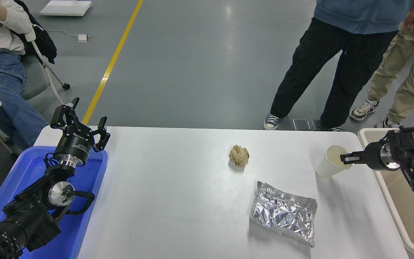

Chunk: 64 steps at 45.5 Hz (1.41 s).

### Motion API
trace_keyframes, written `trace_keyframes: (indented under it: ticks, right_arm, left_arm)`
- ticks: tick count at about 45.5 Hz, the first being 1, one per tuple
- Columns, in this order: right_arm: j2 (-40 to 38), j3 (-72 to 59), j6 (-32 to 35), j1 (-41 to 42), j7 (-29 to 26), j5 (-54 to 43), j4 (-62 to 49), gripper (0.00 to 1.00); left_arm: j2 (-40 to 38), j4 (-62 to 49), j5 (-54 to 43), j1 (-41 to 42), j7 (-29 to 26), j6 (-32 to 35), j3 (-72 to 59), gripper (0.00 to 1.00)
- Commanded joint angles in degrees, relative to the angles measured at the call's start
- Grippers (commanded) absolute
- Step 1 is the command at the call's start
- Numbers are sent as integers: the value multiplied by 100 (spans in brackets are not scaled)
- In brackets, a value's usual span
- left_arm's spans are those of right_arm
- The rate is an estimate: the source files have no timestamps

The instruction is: Dispose of the paper cup in the dustbin

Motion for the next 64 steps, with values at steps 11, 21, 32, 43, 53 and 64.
trace_keyframes:
  ticks: [11,21,32,43,53,64]
  right_arm:
    - [-659,-29,859,747,231,-11,-7,0]
    - [-1080,-55,1219,1212,231,-90,-7,0]
    - [-1450,-64,1518,1810,231,-380,2,0]
    - [-1757,-64,1747,2285,231,-600,-7,0]
    - [-2030,33,1756,2294,231,-513,-25,0]
    - [-2724,568,2080,2188,231,620,-33,0]
  left_arm:
    - [0,0,0,0,-1,0,0,100]
    - [0,0,0,0,-1,0,0,100]
    - [0,0,0,0,-1,0,0,100]
    - [0,0,0,0,-1,0,0,100]
    - [0,0,0,0,-1,0,0,100]
    - [0,0,0,0,-1,0,0,100]
